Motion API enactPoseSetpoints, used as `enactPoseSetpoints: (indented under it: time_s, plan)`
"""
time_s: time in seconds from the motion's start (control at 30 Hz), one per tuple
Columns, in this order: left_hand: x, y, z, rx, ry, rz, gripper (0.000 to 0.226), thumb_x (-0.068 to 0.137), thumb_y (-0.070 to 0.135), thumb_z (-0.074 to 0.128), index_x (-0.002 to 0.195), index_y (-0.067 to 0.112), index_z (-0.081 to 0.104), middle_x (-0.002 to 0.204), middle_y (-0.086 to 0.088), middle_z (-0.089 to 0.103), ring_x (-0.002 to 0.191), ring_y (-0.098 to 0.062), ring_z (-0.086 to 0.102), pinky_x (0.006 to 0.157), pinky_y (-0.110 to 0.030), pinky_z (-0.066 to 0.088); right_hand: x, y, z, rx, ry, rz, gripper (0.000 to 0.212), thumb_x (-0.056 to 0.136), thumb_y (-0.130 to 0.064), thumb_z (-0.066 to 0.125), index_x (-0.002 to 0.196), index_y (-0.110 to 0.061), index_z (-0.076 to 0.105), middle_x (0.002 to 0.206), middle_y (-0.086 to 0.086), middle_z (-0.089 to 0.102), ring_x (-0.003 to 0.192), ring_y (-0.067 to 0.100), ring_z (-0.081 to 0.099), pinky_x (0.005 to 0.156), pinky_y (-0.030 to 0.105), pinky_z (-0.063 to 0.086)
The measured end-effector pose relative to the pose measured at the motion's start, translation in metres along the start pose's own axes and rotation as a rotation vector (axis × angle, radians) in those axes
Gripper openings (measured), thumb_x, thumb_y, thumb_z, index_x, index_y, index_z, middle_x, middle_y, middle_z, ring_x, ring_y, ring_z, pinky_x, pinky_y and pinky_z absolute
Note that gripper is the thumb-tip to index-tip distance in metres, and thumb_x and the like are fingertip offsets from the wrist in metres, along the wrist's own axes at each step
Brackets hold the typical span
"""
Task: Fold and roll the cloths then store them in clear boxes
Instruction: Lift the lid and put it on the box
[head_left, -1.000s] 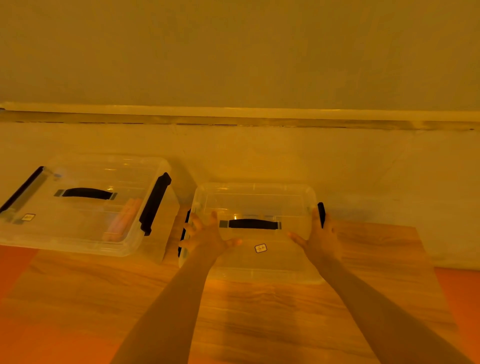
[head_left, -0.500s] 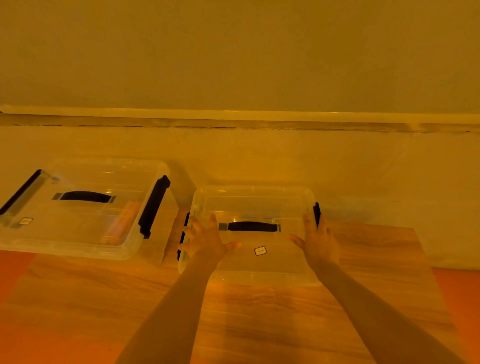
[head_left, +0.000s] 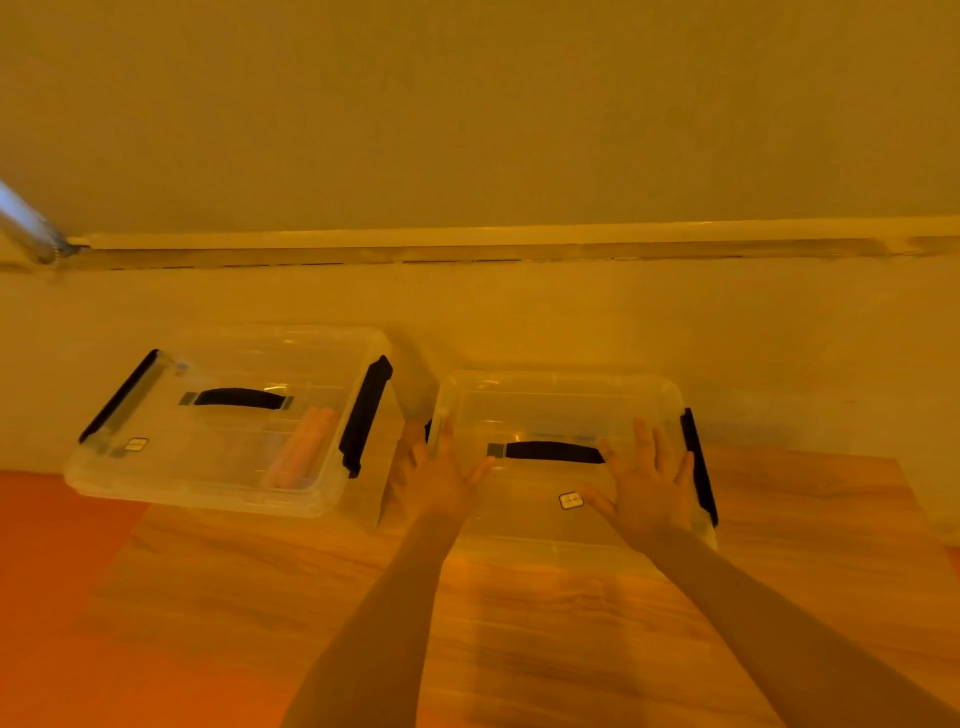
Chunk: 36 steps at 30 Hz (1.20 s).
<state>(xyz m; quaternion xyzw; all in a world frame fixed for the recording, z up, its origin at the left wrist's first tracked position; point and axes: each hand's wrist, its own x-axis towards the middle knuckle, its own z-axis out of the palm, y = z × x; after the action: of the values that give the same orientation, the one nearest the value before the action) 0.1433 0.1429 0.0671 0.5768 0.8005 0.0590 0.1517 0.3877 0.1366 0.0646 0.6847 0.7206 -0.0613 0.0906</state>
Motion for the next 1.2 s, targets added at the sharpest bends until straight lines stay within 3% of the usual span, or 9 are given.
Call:
enactPoseSetpoints:
  time_s: [0.2, 0.43, 0.53, 0.63, 0.87, 1.0, 1.13, 1.2]
  plan:
    - [0.021, -0.033, 0.017, -0.023, -0.015, 0.109, 0.088, 0.071, 0.088, 0.022, 0.140, 0.049, -0.018, 0.157, 0.003, -0.005, 0.143, -0.035, 0.008, 0.106, -0.060, 0.030, 0.000, -0.007, 0.010, 0.050, 0.002, 0.031, 0.104, 0.054, -0.082, -0.026, 0.146, -0.039, -0.006, 0.155, 0.018, -0.015, 0.142, 0.042, -0.009, 0.107, 0.062, -0.004]
    - [0.045, -0.044, 0.028, -0.161, -0.036, 0.151, 0.085, 0.070, 0.090, 0.019, 0.142, 0.052, -0.006, 0.157, 0.008, 0.001, 0.144, -0.027, 0.014, 0.108, -0.053, 0.034, -0.001, -0.007, 0.010, 0.075, 0.004, 0.036, 0.111, 0.048, -0.084, -0.032, 0.146, -0.043, -0.002, 0.156, 0.014, -0.016, 0.143, 0.038, -0.011, 0.104, 0.058, -0.012]
    - [0.047, -0.043, 0.023, -0.235, -0.083, 0.125, 0.084, 0.068, 0.090, 0.024, 0.140, 0.056, -0.003, 0.157, 0.007, 0.001, 0.145, -0.026, 0.011, 0.112, -0.054, 0.027, -0.001, -0.006, 0.012, 0.088, 0.011, 0.042, 0.109, 0.050, -0.086, -0.029, 0.146, -0.044, 0.002, 0.156, 0.014, -0.014, 0.143, 0.037, -0.011, 0.104, 0.059, -0.012]
    - [0.043, -0.042, 0.017, -0.155, -0.099, 0.133, 0.082, 0.073, 0.086, 0.025, 0.139, 0.055, -0.011, 0.157, 0.004, -0.006, 0.144, -0.030, 0.003, 0.112, -0.056, 0.022, -0.001, -0.007, 0.013, 0.083, 0.016, 0.044, 0.110, 0.050, -0.086, -0.030, 0.146, -0.043, 0.003, 0.156, 0.014, -0.012, 0.143, 0.037, -0.009, 0.104, 0.059, -0.012]
    - [0.032, -0.031, 0.006, 0.065, 0.001, 0.110, 0.076, 0.082, 0.075, 0.029, 0.146, 0.044, -0.001, 0.154, -0.010, -0.005, 0.137, -0.039, 0.014, 0.103, -0.050, 0.039, 0.000, -0.009, 0.010, 0.067, 0.025, 0.041, 0.106, 0.053, -0.086, -0.026, 0.146, -0.043, 0.005, 0.157, 0.014, -0.009, 0.144, 0.036, -0.007, 0.104, 0.059, -0.010]
    - [0.036, -0.031, 0.009, 0.058, -0.038, 0.107, 0.076, 0.080, 0.079, 0.021, 0.143, 0.045, -0.005, 0.156, -0.012, 0.005, 0.140, -0.039, 0.017, 0.105, -0.054, 0.035, -0.001, -0.008, 0.011, 0.061, 0.004, 0.043, 0.103, 0.059, -0.087, -0.021, 0.146, -0.043, 0.013, 0.157, 0.016, 0.000, 0.144, 0.037, 0.000, 0.104, 0.060, -0.006]
    - [0.043, -0.020, 0.007, 0.028, -0.073, 0.059, 0.085, 0.070, 0.089, 0.013, 0.141, 0.046, -0.003, 0.155, -0.015, 0.011, 0.139, -0.040, 0.022, 0.106, -0.057, 0.033, 0.000, -0.010, 0.011, 0.034, -0.063, 0.082, 0.088, 0.075, -0.083, -0.001, 0.137, -0.038, 0.042, 0.149, 0.019, 0.032, 0.135, 0.041, 0.032, 0.101, 0.065, 0.018]
    - [0.043, -0.011, 0.003, 0.052, -0.075, 0.047, 0.091, 0.071, 0.088, 0.019, 0.145, 0.039, -0.002, 0.154, -0.018, 0.011, 0.138, -0.042, 0.023, 0.106, -0.057, 0.034, 0.001, -0.011, 0.009, 0.022, -0.070, 0.084, 0.083, 0.079, -0.081, 0.005, 0.132, -0.036, 0.050, 0.143, 0.020, 0.042, 0.128, 0.042, 0.042, 0.096, 0.066, 0.025]
